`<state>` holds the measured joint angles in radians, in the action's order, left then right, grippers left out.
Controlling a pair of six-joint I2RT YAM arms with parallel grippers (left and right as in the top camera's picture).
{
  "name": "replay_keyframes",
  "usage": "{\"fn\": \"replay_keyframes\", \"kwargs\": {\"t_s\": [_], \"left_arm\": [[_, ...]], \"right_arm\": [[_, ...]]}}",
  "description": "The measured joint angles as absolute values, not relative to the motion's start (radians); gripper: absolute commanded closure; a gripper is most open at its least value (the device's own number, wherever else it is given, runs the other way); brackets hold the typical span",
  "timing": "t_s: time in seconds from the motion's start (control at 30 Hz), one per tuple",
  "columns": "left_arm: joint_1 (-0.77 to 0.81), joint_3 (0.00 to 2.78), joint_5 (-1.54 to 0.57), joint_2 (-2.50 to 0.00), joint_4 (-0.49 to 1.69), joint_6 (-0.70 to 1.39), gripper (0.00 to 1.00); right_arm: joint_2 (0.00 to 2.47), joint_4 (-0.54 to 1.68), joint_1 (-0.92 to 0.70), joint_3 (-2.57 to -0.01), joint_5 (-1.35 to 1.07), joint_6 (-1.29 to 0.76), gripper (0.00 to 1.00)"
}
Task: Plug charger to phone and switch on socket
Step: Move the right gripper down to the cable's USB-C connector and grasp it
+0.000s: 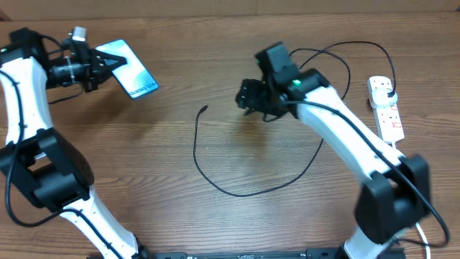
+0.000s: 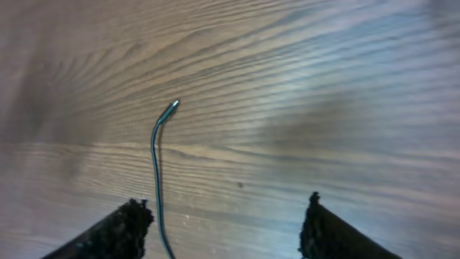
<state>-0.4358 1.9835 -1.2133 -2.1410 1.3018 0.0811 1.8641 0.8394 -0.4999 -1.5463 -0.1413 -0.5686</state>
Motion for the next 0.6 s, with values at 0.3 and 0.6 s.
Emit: {"fn": "replay_keyframes", "kwargs": {"t_s": [0.3, 0.6], "left_arm": [[-0.494, 1.985, -1.223, -2.125, 1.306, 0.109, 0.96], [-0.492, 1.985, -1.207, -2.125, 1.317, 0.113, 0.96]], "right_arm": [[2.038, 0.723, -0.631, -1.627, -0.137, -0.641, 0.39], [2.142, 0.593, -0.688, -1.631, -0.141, -0.728, 0.48]]}}
